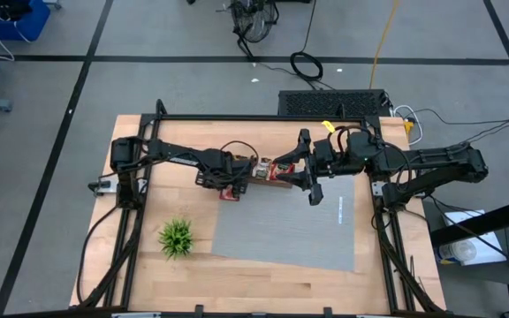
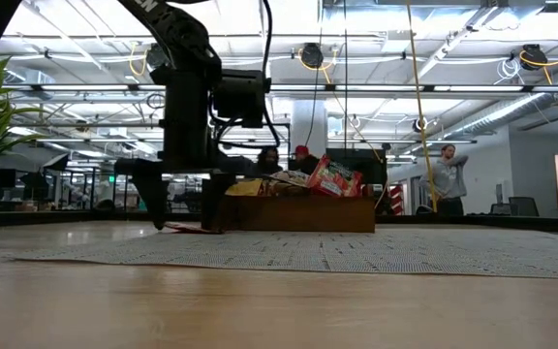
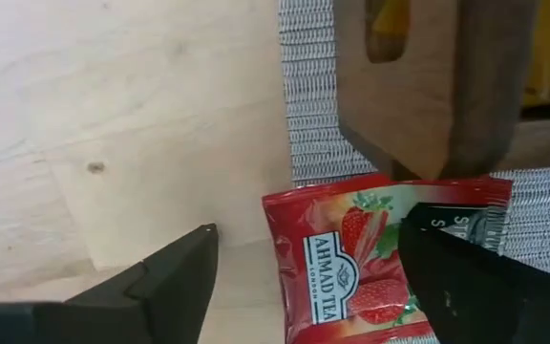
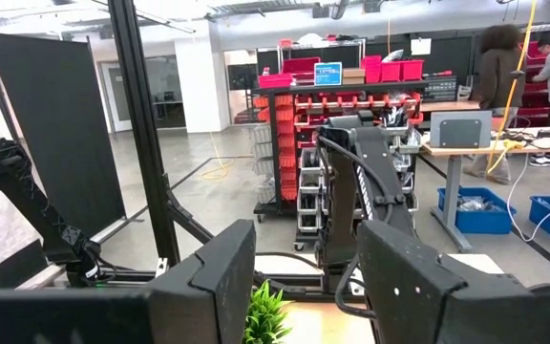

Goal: Pick & Place Tea
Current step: Put the red tea bag into the right section of the wooden organizer

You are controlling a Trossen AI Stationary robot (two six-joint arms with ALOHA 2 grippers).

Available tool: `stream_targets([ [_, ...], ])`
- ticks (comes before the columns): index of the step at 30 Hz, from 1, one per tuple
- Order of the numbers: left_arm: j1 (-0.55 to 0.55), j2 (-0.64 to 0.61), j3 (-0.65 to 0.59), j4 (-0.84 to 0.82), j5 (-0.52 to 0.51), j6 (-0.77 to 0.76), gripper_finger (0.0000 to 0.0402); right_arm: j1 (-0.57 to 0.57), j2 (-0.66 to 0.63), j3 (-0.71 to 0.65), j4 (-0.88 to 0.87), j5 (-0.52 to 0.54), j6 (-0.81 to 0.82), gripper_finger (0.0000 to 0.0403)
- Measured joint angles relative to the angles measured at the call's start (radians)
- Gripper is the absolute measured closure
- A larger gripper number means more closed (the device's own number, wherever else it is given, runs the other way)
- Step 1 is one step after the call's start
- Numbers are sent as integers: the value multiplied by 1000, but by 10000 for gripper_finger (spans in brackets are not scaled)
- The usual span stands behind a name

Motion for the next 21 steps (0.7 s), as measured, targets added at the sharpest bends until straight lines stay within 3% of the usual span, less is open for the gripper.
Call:
stream_targets([
  [21, -2, 5, -6, -3, 16, -1, 264, 0, 0, 0, 0, 0, 0, 232],
])
